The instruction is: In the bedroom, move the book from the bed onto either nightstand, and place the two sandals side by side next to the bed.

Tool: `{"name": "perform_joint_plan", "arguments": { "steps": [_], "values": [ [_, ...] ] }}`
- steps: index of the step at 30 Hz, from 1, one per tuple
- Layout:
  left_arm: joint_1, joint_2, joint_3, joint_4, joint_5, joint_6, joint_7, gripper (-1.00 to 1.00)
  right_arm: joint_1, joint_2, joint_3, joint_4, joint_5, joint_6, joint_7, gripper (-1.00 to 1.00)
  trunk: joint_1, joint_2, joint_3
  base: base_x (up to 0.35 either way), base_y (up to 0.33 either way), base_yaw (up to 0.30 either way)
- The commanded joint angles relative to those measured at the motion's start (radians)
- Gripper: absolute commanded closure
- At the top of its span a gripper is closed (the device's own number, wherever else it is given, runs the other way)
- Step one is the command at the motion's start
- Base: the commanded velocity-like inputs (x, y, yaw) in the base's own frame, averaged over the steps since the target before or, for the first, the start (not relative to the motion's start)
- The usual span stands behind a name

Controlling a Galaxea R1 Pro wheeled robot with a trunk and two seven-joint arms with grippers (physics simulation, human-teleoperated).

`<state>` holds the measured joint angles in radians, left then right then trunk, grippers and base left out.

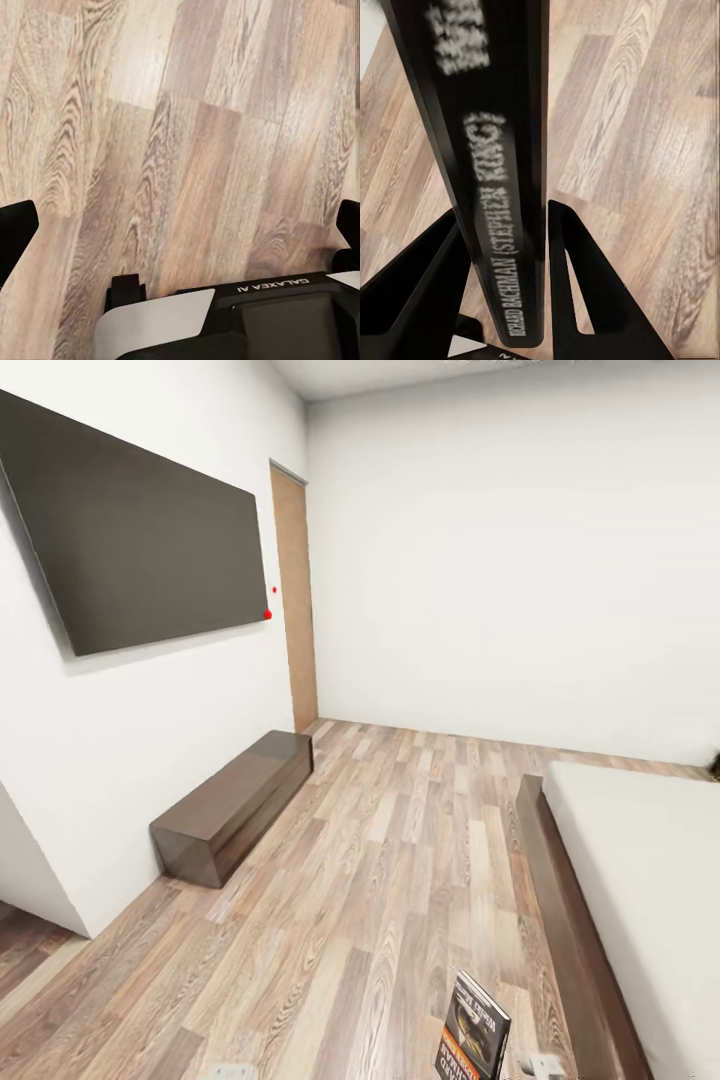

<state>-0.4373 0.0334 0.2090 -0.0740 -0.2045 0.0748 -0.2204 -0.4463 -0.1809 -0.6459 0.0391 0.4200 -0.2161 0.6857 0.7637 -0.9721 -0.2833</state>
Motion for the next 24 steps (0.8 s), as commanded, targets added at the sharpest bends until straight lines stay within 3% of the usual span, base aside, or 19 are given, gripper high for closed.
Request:
{"name": "perform_joint_plan", "arguments": {
  "steps": [1, 15, 24],
  "values": [
    [0.000, 0.000, 0.009, -0.003, -0.009, 0.007, -0.005, -1.00, -0.002, -0.001, -0.009, 0.004, 0.010, -0.006, 0.000, 1.00, 0.000, -0.001, -0.001, 0.000, 0.000, -0.275],
    [0.000, 0.000, 0.009, -0.003, -0.009, 0.007, -0.005, -1.00, -0.002, 0.001, -0.009, 0.004, 0.010, -0.006, -0.001, 1.00, 0.000, -0.001, -0.001, 0.000, 0.000, -0.215],
    [0.000, 0.000, 0.009, -0.003, -0.009, 0.007, -0.005, -1.00, -0.002, 0.003, -0.009, 0.004, 0.011, -0.006, -0.001, 1.00, 0.000, -0.001, -0.001, 0.000, 0.000, -0.053]
  ]
}}
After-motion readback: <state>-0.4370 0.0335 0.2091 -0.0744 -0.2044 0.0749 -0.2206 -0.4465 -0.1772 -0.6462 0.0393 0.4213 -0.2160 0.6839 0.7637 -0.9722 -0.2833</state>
